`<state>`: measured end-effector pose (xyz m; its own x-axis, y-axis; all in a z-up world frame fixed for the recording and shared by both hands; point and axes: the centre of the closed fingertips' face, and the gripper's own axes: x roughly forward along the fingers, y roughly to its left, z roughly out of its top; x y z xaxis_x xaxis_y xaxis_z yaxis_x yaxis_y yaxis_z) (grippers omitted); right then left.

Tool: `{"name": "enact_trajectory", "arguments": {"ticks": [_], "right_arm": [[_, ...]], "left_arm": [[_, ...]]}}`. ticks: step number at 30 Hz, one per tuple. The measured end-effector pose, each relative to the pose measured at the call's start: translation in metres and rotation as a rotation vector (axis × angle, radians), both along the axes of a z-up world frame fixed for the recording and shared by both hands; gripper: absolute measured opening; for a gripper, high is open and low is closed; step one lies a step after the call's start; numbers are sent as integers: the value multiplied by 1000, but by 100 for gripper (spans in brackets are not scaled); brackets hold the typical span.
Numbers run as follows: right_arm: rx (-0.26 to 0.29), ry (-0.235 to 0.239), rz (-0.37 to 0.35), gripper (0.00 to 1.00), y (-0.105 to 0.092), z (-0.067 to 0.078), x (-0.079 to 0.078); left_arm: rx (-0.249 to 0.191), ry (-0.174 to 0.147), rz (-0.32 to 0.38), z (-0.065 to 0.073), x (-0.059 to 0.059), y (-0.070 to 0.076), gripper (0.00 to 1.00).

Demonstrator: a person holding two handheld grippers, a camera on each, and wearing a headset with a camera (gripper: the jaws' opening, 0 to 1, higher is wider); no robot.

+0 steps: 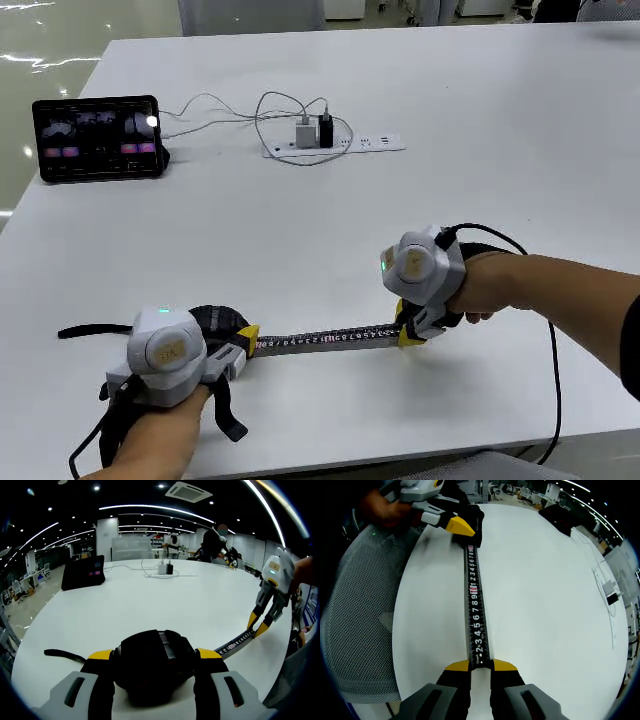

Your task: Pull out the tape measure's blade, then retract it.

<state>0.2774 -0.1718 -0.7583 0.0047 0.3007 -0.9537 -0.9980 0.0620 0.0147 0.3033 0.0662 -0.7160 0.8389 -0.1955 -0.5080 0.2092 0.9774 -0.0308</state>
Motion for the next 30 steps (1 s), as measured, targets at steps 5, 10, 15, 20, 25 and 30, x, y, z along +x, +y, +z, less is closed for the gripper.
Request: {"name": "enact_trajectory", "arguments": {"ticks": [5, 10, 15, 20, 25, 30], "right_arm": [[-5, 0, 5, 10, 2, 0, 0], [-5, 1, 5, 10, 4, 0, 0], [-5, 1, 9, 10, 6, 0, 0], [-6, 2, 10, 10, 7, 0, 0], [-9, 1, 10, 10, 9, 0, 0], [-8, 1, 11, 10, 11, 0, 0]], "left_arm": [[0, 0, 0, 0, 1, 0, 60], [0, 1, 0, 0, 1, 0, 60], [-1, 1, 0, -1, 0, 0, 60], [0, 1, 0, -1, 0, 0, 60], [0, 1, 1, 0, 0, 0, 60], [0, 2, 0, 0, 0, 0, 60]]}}
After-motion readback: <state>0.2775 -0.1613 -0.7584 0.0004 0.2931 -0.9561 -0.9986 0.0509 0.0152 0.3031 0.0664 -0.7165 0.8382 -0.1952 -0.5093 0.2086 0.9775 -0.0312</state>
